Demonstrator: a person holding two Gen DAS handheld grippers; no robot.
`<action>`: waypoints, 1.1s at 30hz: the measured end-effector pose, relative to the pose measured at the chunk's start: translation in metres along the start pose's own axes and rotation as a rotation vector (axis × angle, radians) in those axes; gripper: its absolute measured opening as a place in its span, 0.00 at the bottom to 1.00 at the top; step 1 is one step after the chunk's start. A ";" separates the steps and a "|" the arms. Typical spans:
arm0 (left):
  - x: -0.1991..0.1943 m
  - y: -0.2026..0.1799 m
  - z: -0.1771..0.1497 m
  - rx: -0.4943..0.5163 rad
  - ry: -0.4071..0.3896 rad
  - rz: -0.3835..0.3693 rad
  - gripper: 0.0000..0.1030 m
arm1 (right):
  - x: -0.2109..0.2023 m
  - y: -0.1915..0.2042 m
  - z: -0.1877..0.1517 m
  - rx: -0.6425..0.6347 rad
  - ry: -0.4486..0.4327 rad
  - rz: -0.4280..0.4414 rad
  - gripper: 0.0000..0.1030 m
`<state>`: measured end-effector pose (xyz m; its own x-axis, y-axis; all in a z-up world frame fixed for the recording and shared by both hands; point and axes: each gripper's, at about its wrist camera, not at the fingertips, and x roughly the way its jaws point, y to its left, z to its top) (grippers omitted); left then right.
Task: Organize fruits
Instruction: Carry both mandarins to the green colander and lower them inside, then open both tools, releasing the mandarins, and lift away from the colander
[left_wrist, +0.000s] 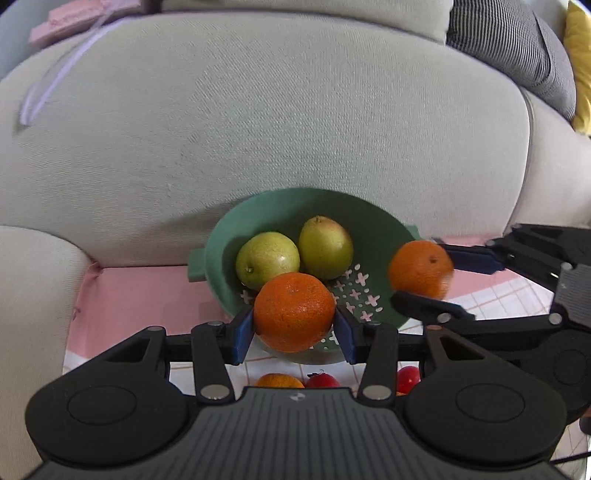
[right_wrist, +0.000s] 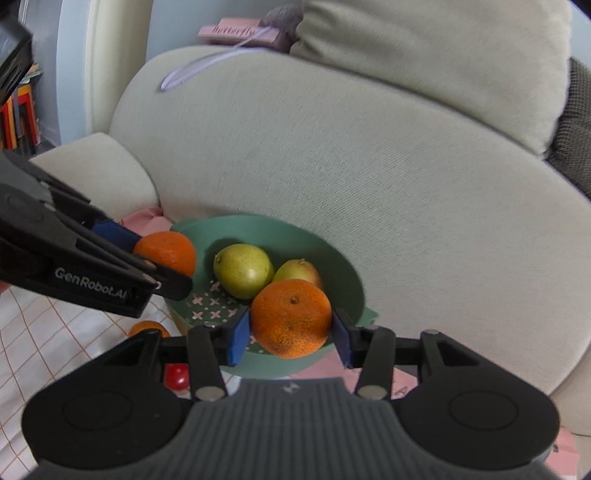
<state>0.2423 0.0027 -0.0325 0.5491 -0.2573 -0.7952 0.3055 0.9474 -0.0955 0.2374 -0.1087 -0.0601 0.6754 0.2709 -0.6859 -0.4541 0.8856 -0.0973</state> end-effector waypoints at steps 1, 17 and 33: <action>0.004 0.002 0.002 -0.007 0.011 -0.008 0.51 | 0.005 -0.001 0.002 0.000 0.015 0.013 0.43; 0.077 0.013 0.041 -0.015 0.261 -0.070 0.51 | 0.083 -0.024 0.029 0.069 0.333 0.171 0.43; 0.104 0.001 0.054 0.040 0.357 -0.029 0.52 | 0.110 -0.020 0.029 -0.019 0.397 0.183 0.44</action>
<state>0.3419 -0.0338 -0.0832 0.2351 -0.1946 -0.9523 0.3512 0.9306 -0.1035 0.3373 -0.0863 -0.1127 0.3087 0.2539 -0.9166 -0.5587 0.8284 0.0413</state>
